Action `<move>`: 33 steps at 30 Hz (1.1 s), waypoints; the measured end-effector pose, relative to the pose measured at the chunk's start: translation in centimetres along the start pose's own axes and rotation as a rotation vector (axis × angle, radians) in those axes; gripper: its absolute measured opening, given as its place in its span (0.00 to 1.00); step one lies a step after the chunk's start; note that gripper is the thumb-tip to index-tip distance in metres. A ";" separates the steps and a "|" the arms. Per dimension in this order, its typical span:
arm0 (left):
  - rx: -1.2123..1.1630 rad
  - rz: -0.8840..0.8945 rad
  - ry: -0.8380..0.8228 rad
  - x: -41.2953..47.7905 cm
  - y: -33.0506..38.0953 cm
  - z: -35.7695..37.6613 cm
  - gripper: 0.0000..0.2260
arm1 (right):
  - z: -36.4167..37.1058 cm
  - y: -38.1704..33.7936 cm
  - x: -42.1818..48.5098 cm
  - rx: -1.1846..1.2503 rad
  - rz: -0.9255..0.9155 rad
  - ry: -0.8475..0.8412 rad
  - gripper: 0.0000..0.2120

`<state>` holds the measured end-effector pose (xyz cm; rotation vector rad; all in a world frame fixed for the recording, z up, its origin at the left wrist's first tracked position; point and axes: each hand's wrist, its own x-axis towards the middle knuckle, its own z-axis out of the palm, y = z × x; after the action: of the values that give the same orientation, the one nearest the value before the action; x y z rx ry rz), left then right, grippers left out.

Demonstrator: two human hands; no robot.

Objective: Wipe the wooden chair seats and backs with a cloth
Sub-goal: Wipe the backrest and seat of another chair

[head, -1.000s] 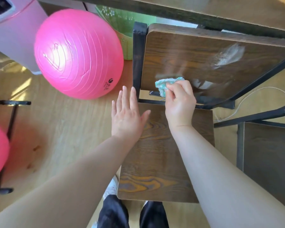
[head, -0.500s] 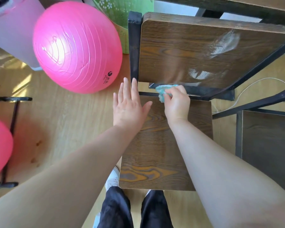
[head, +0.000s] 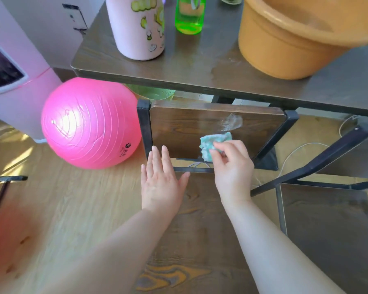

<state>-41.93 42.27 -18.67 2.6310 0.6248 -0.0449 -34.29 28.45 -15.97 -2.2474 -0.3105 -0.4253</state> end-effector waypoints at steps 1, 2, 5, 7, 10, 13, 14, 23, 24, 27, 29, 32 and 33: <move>-0.003 -0.005 0.005 0.1 0.4 -0.1 0.38 | -0.6 -0.7 1.2 0.011 -0.045 0.018 0.06; -0.007 -0.006 0.018 0.2 0.9 -0.2 0.38 | -1.1 -1.4 2.5 0.023 -0.093 0.040 0.05; -0.012 -0.011 0.055 0.6 1.8 -0.2 0.39 | -1.7 -2.6 5.6 0.029 -0.216 0.093 0.04; -0.018 -0.019 0.036 0.8 2.0 0.0 0.39 | -1.1 -2.4 6.4 -0.015 -0.275 0.097 0.05; -0.018 -0.025 0.023 0.9 2.0 0.4 0.39 | 0.0 -1.4 6.2 -0.047 -0.338 0.115 0.06; 0.005 -0.034 -0.009 0.8 1.8 1.2 0.39 | 1.1 0.0 5.1 -0.049 -0.347 0.114 0.07; 0.016 -0.039 -0.025 0.7 1.7 1.5 0.39 | 1.6 0.6 4.5 -0.053 -0.340 0.094 0.07; 0.054 -0.064 -0.111 1.2 1.3 3.4 0.38 | 5.2 6.3 -1.1 -0.069 -0.152 -0.147 0.10; 0.056 -0.065 -0.119 1.3 1.3 3.6 0.38 | 5.6 6.7 -1.5 -0.066 -0.111 -0.179 0.10; 0.070 -0.052 -0.119 1.2 1.1 4.3 0.38 | 6.6 7.7 -2.5 -0.070 0.036 -0.252 0.08; 0.076 -0.043 -0.115 1.1 1.1 4.7 0.38 | 7.2 8.2 -3.0 -0.101 0.071 -0.279 0.08; 0.094 -0.040 -0.113 1.0 1.0 4.9 0.38 | 7.5 8.8 -3.7 -0.146 0.057 -0.302 0.06; 0.098 -0.040 -0.115 1.0 0.9 4.9 0.38 | 7.4 8.9 -3.8 -0.164 0.050 -0.312 0.05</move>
<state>-40.30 39.94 -22.86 2.6863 0.6510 -0.2423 -33.08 28.04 -28.07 -2.4779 -0.3903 -0.0725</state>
